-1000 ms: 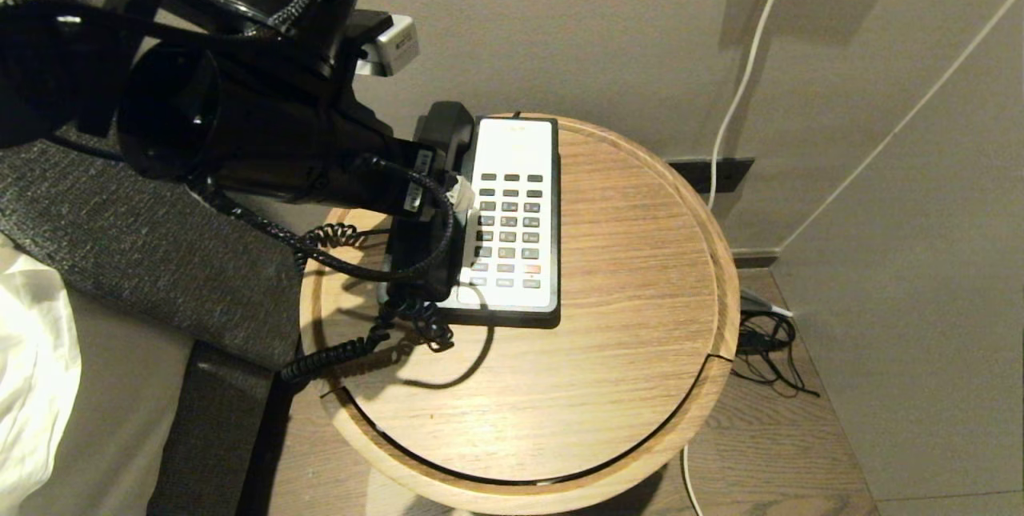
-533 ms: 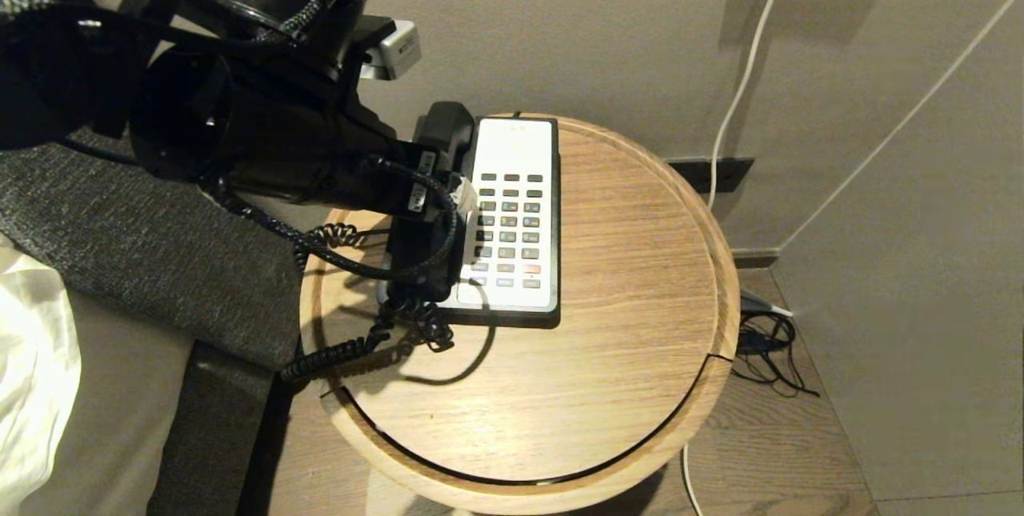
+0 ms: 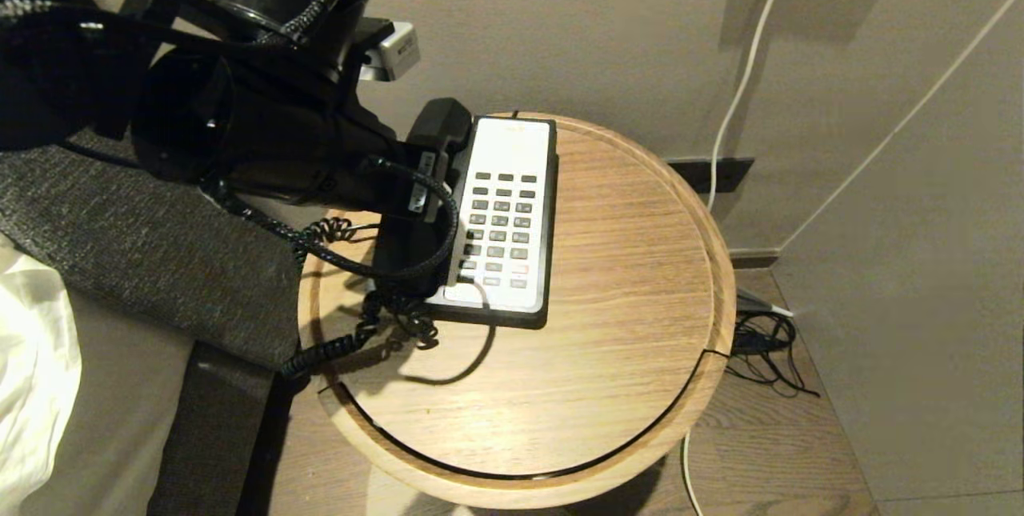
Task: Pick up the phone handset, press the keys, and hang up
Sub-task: Pick up the desk phone handset, then dial the number
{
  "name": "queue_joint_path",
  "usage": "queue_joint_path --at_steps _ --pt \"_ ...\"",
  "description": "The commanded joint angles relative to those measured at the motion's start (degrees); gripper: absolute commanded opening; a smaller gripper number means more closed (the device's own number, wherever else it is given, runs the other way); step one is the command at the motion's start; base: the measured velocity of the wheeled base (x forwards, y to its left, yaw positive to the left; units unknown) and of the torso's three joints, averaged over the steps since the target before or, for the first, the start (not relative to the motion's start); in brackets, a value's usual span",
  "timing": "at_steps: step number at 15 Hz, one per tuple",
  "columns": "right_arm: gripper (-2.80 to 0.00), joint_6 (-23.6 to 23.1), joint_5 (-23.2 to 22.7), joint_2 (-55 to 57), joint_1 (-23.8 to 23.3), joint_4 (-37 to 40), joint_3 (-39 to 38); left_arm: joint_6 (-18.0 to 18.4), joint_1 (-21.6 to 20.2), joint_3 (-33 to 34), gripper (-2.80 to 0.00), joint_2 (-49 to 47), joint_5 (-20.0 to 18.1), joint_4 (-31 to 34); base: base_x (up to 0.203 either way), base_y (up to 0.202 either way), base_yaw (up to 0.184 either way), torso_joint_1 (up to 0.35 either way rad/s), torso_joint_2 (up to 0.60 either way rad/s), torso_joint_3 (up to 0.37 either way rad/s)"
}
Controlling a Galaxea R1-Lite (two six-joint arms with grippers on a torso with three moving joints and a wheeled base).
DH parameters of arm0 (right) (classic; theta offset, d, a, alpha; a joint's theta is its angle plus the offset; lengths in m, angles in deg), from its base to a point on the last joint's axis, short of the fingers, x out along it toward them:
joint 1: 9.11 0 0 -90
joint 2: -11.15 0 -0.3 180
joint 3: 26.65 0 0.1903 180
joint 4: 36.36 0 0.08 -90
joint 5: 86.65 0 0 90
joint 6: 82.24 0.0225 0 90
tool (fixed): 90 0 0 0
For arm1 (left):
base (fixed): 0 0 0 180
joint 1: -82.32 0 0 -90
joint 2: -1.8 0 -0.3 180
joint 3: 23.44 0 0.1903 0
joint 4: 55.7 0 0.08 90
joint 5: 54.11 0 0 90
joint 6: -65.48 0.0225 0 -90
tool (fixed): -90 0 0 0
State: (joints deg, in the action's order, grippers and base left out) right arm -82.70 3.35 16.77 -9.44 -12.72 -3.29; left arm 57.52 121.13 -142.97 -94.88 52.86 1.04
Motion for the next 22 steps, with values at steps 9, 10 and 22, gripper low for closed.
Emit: queue_joint_path --at_steps 9,10,22 --pt "-2.80 -0.4 0.0 0.1 0.0 0.0 0.0 0.1 0.7 6.0 -2.80 16.0 -0.1 0.9 0.000 0.000 0.000 0.000 0.00 0.000" --pt "-2.80 -0.5 0.0 0.1 0.0 -0.1 0.0 0.2 1.0 8.1 -2.80 19.9 -0.2 0.9 0.000 0.000 0.000 0.000 0.00 0.000" --pt "-2.80 8.3 -0.6 24.9 0.2 41.3 66.4 -3.7 -4.4 28.2 -2.80 53.4 -15.9 -0.1 0.000 0.000 0.000 0.000 0.00 0.000"
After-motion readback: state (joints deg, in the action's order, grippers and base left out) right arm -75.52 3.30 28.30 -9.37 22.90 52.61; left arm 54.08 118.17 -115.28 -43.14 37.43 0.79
